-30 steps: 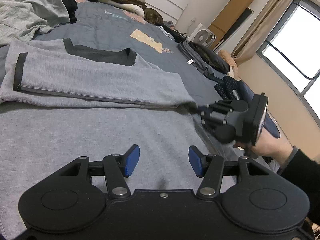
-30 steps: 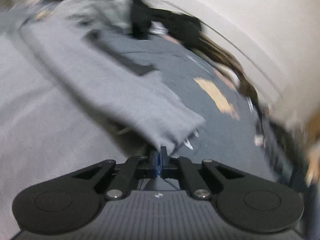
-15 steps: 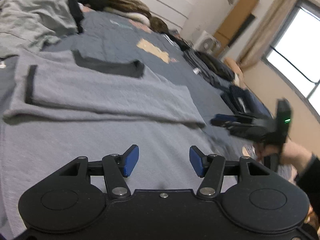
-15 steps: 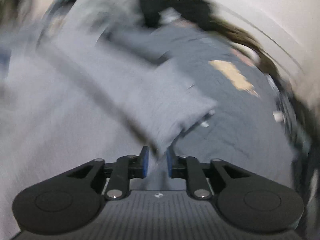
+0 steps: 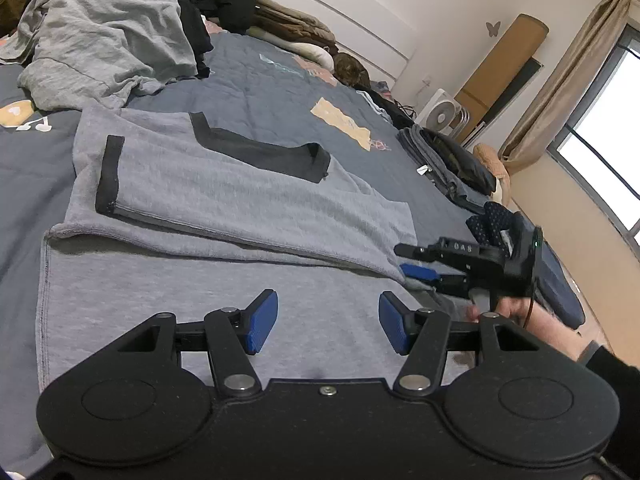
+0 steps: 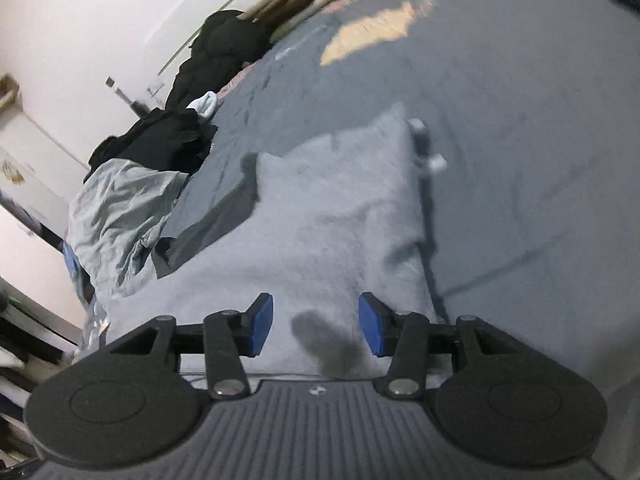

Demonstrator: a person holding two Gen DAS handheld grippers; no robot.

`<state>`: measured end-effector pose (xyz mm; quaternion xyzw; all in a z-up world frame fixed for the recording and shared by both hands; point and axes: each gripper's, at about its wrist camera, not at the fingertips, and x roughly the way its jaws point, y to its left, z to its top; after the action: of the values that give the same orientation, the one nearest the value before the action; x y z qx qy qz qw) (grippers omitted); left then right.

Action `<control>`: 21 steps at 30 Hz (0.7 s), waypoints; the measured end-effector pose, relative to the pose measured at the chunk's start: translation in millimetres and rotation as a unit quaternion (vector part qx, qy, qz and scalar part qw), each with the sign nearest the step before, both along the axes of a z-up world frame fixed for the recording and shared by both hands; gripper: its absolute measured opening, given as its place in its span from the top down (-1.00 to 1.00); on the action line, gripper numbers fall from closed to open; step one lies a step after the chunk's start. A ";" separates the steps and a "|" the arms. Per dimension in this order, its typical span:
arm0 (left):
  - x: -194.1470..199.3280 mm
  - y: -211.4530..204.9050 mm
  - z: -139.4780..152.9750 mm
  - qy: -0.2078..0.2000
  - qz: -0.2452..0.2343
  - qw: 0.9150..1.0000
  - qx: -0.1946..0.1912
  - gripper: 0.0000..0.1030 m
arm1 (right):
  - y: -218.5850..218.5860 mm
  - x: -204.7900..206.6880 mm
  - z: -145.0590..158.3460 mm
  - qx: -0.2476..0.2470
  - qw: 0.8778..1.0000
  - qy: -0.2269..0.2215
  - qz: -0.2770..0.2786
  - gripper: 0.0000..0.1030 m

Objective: Fold clothes

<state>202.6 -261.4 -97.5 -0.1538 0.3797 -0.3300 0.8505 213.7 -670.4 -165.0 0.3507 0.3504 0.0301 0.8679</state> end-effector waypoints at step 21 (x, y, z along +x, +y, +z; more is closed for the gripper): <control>1.6 -0.9 -5.6 0.004 -0.006 1.000 0.014 -0.08 | -65.1 60.3 -23.0 0.155 0.985 -0.022 -0.070 -0.08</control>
<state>204.2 -262.3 -103.1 -0.1413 0.3888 -0.3288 0.8490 273.9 -735.5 -188.0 0.5042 0.2965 0.0306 0.8105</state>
